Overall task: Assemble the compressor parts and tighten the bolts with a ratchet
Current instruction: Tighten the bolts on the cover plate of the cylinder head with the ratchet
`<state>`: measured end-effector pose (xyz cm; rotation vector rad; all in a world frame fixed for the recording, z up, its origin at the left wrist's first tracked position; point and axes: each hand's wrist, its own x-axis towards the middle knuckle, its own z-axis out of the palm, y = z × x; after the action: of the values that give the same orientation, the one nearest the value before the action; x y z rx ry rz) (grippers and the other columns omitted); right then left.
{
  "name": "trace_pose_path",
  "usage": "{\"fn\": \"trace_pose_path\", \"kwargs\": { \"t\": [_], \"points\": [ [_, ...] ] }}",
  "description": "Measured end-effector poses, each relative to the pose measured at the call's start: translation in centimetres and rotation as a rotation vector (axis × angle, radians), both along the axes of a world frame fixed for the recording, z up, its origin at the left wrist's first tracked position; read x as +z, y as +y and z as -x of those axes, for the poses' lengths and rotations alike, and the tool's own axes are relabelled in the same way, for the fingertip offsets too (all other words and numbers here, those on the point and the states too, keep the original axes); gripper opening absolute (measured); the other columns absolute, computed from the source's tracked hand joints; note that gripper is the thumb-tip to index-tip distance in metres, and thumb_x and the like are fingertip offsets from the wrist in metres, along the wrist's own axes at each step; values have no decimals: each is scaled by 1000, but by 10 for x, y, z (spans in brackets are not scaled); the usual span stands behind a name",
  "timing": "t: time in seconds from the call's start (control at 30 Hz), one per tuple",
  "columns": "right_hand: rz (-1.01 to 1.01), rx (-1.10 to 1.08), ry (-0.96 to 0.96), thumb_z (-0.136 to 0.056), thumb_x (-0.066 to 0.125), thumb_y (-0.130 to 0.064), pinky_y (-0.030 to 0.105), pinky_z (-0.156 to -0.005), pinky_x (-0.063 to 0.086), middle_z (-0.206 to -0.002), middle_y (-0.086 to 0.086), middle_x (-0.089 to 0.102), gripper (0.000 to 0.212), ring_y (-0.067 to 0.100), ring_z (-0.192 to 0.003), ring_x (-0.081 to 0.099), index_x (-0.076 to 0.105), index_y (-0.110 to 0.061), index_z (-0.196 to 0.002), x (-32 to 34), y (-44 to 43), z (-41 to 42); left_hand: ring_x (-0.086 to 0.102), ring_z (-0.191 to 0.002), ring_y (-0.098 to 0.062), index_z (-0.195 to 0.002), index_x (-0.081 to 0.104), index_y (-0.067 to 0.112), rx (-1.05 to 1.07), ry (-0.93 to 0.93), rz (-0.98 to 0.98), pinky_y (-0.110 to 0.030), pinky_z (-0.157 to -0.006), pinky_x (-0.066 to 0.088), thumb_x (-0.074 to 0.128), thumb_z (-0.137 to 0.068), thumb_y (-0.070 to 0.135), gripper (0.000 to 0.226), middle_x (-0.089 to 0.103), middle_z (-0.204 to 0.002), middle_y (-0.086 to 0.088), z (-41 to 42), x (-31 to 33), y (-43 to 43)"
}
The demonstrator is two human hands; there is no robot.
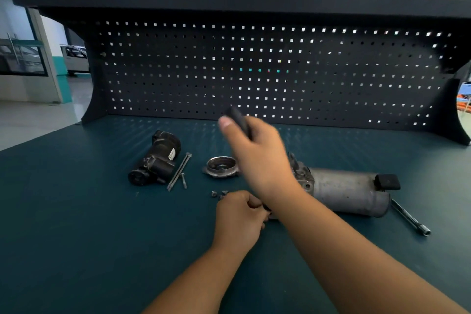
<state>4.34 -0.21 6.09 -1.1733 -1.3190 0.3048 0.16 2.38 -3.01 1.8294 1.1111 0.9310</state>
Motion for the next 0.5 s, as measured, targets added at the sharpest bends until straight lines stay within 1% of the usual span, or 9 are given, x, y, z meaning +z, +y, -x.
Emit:
{"fn": "trace_pose_path", "kwargs": {
  "t": [0.03,0.07,0.13,0.2,0.23,0.3,0.37,0.43,0.5],
  "points": [
    [-31,14,126,-90,57,-34,20,-38,25,-49,-10,31,40,7,-42,28,36,-23,-59,3,-3,-7,48,-39,-4,-45,45,14,-11,-32,13,-16,-40,35,57,-77,0,36,53,-40,4,1,0,0],
    [-57,29,244,-91,57,-33,20,-37,23,-48,-9,30,39,7,-40,26,36,-22,-59,6,-7,-14,52,-41,-2,-51,53,13,-30,-64,17,-17,-44,42,64,-76,4,29,60,-47,3,1,0,0],
    [-96,58,432,-91,55,-32,19,-37,20,-47,-5,28,36,9,-39,23,37,-16,-65,8,-15,-26,57,-46,-5,-58,60,13,-34,-79,40,-20,-50,49,71,-77,15,22,67,-58,-2,1,0,-1],
    [-120,54,530,-92,54,-34,21,-37,21,-47,-2,30,35,11,-39,24,39,-14,-67,6,-20,-34,58,-47,-5,-60,61,15,-38,-81,46,-20,-51,49,73,-77,19,22,69,-60,-3,-1,-4,3],
    [-129,35,548,-91,54,-36,22,-37,25,-47,-3,34,35,11,-40,28,42,-17,-64,3,-22,-36,58,-47,-5,-60,61,15,-31,-74,50,-20,-51,49,73,-77,19,22,69,-60,-3,-1,-4,3],
    [-166,-31,537,-91,55,-38,23,-42,36,-51,-5,45,35,10,-44,39,49,-22,-60,-3,-25,-41,59,-48,-6,-59,61,17,-23,-71,55,-21,-52,49,72,-77,19,22,69,-60,-3,-1,-4,4],
    [-198,-142,478,-90,57,-38,19,-50,39,-57,-10,47,33,6,-52,43,54,-18,-64,-7,-32,-50,59,-50,-8,-59,60,18,-21,-65,61,-23,-54,49,72,-78,17,22,69,-61,-3,0,-4,3],
    [-212,-245,332,-89,59,-37,15,-53,38,-59,-16,45,27,2,-56,41,53,-18,-72,-8,-40,-63,59,-50,-7,-60,59,18,-17,-54,61,-21,-54,49,71,-79,18,22,69,-63,-3,0,-3,4],
    [-207,-271,166,-89,61,-32,15,-56,42,-64,-18,50,9,3,-60,48,56,-31,-82,-7,-50,-77,59,-49,-6,-61,59,18,-17,-46,53,-19,-52,47,71,-79,19,22,69,-63,-3,0,-2,3]
  ]
}}
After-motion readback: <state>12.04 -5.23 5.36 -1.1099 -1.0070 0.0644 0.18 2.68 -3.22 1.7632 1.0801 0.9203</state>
